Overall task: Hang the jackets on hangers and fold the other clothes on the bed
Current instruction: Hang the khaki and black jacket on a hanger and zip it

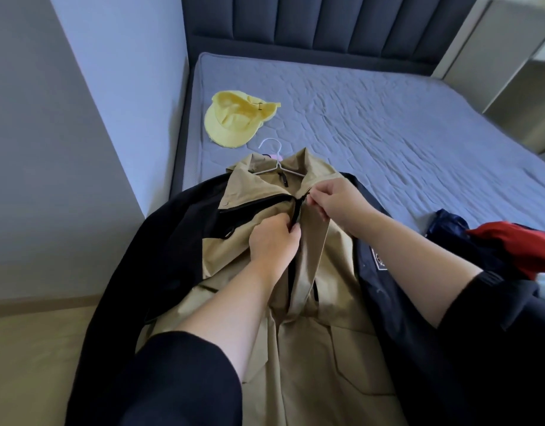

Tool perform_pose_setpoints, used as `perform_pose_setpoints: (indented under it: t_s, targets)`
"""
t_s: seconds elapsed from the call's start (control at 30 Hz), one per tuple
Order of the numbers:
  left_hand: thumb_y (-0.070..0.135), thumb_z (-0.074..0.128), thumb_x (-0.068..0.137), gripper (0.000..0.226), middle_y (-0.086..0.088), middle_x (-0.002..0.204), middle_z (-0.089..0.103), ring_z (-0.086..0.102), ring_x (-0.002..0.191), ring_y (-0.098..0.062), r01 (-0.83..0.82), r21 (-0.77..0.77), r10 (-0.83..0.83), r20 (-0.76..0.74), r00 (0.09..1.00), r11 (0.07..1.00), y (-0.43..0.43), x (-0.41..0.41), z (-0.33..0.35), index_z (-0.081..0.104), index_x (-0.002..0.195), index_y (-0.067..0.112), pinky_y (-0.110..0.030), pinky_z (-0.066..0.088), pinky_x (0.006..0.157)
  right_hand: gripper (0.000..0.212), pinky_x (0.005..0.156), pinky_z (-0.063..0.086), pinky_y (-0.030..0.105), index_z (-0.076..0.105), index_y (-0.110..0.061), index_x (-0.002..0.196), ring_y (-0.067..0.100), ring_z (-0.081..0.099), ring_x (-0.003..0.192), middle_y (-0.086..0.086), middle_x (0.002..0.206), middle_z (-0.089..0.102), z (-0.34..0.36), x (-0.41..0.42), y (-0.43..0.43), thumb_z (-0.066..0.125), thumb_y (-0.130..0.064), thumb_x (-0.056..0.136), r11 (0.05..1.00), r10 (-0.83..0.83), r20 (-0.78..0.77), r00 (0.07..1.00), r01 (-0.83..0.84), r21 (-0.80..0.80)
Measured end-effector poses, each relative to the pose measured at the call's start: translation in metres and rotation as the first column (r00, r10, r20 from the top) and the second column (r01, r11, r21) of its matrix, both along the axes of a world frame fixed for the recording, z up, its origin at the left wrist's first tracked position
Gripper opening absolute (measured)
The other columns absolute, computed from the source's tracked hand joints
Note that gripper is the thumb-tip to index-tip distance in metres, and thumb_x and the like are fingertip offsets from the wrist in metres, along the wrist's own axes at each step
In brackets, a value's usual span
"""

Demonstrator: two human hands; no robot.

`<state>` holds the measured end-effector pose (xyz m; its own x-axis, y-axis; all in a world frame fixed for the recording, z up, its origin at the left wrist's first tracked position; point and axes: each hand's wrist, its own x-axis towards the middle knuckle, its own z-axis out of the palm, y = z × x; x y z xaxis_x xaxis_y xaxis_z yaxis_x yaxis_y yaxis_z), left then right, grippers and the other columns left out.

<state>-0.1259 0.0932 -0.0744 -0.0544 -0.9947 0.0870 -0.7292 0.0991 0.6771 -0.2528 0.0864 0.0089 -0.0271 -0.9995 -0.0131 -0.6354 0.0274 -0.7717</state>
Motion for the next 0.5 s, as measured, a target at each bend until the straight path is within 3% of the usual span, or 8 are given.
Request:
perform_pose_setpoints:
  t_s: [0.07, 0.1, 0.17, 0.2, 0.23, 0.3, 0.4, 0.5]
  targets:
    - [0.033, 0.047, 0.094, 0.038, -0.004, 0.079, 0.063, 0.061, 0.087, -0.029, 0.05, -0.017, -0.048, 0.099, 0.994, 0.999, -0.001, -0.001, -0.003, 0.035, 0.061, 0.019, -0.031, 0.04, 0.065, 0.026, 0.057, 0.038, 0.028, 0.06, -0.008, 0.066, 0.017, 0.049, 0.06, 0.002, 0.064, 0.055, 0.001, -0.006, -0.006, 0.047, -0.001, 0.087, 0.997, -0.024, -0.271, 0.962, 0.003, -0.076]
    - [0.032, 0.045, 0.095, 0.037, -0.005, 0.08, 0.062, 0.061, 0.088, -0.029, 0.069, -0.018, -0.066, 0.14, 0.988, 0.997, -0.001, 0.0, -0.005, 0.035, 0.062, 0.018, -0.031, 0.039, 0.064, 0.018, 0.06, 0.04, 0.031, 0.061, -0.007, 0.074, 0.023, 0.054, 0.07, 0.005, 0.074, 0.06, 0.002, -0.008, -0.01, 0.048, -0.001, 0.084, 0.994, -0.01, -0.502, 0.865, -0.046, -0.099]
    - [0.031, 0.045, 0.096, 0.031, -0.006, 0.085, 0.063, 0.061, 0.091, -0.029, 0.112, -0.035, -0.103, 0.206, 0.973, 0.993, -0.001, 0.001, -0.007, 0.039, 0.068, 0.017, -0.029, 0.037, 0.064, 0.015, 0.062, 0.037, 0.032, 0.06, -0.008, 0.088, 0.029, 0.057, 0.087, 0.007, 0.092, 0.061, 0.004, -0.008, -0.014, 0.048, -0.001, 0.081, 0.965, 0.023, -0.853, 0.521, -0.235, -0.118]
    - [0.03, 0.044, 0.096, 0.027, -0.007, 0.089, 0.064, 0.06, 0.092, -0.029, 0.127, -0.038, -0.115, 0.224, 0.968, 0.991, 0.0, 0.002, -0.007, 0.041, 0.073, 0.018, -0.029, 0.036, 0.065, 0.015, 0.062, 0.035, 0.032, 0.06, -0.007, 0.089, 0.03, 0.058, 0.088, 0.008, 0.093, 0.061, 0.004, -0.008, -0.016, 0.049, 0.0, 0.08, 0.931, 0.028, -0.918, 0.396, -0.344, -0.12]
    - [0.03, 0.045, 0.096, 0.024, -0.007, 0.09, 0.064, 0.06, 0.093, -0.03, 0.134, -0.034, -0.123, 0.231, 0.965, 0.99, 0.0, 0.002, -0.007, 0.042, 0.074, 0.018, -0.029, 0.035, 0.066, 0.014, 0.061, 0.035, 0.033, 0.06, -0.005, 0.086, 0.03, 0.06, 0.082, 0.011, 0.089, 0.062, 0.003, -0.006, -0.019, 0.053, 0.002, 0.078, 0.9, 0.033, -0.944, 0.329, -0.421, -0.116]
    - [0.03, 0.045, 0.095, 0.031, -0.003, 0.078, 0.057, 0.059, 0.088, -0.03, 0.128, -0.01, -0.123, 0.228, 0.966, 0.992, 0.001, 0.003, -0.006, 0.038, 0.068, 0.016, -0.03, 0.034, 0.064, 0.013, 0.059, 0.036, 0.033, 0.061, -0.004, 0.08, 0.03, 0.061, 0.071, 0.012, 0.081, 0.063, 0.006, -0.001, -0.027, 0.056, 0.005, 0.072, 0.862, -0.012, -0.958, 0.287, -0.483, -0.156]
    - [0.029, 0.047, 0.094, 0.041, 0.005, 0.063, 0.04, 0.05, 0.073, -0.025, 0.114, 0.026, -0.117, 0.208, 0.971, 0.993, -0.001, 0.006, -0.006, 0.029, 0.059, 0.02, -0.03, 0.032, 0.059, 0.021, 0.064, 0.031, 0.032, 0.057, -0.009, 0.097, 0.026, 0.059, 0.083, 0.005, 0.096, 0.06, 0.009, 0.004, -0.036, 0.044, -0.002, 0.083, 0.9, -0.006, -0.98, 0.199, -0.426, -0.092]
    - [0.029, 0.049, 0.094, 0.041, 0.005, 0.061, 0.039, 0.044, 0.066, -0.022, 0.128, 0.054, -0.136, 0.199, 0.971, 0.99, -0.001, 0.01, -0.005, 0.03, 0.058, 0.02, -0.03, 0.027, 0.053, 0.024, 0.062, 0.03, 0.032, 0.056, -0.009, 0.103, 0.021, 0.048, 0.072, 0.002, 0.088, 0.056, 0.012, 0.005, -0.043, 0.042, -0.002, 0.084, 0.918, -0.044, -0.985, 0.164, -0.382, -0.104]
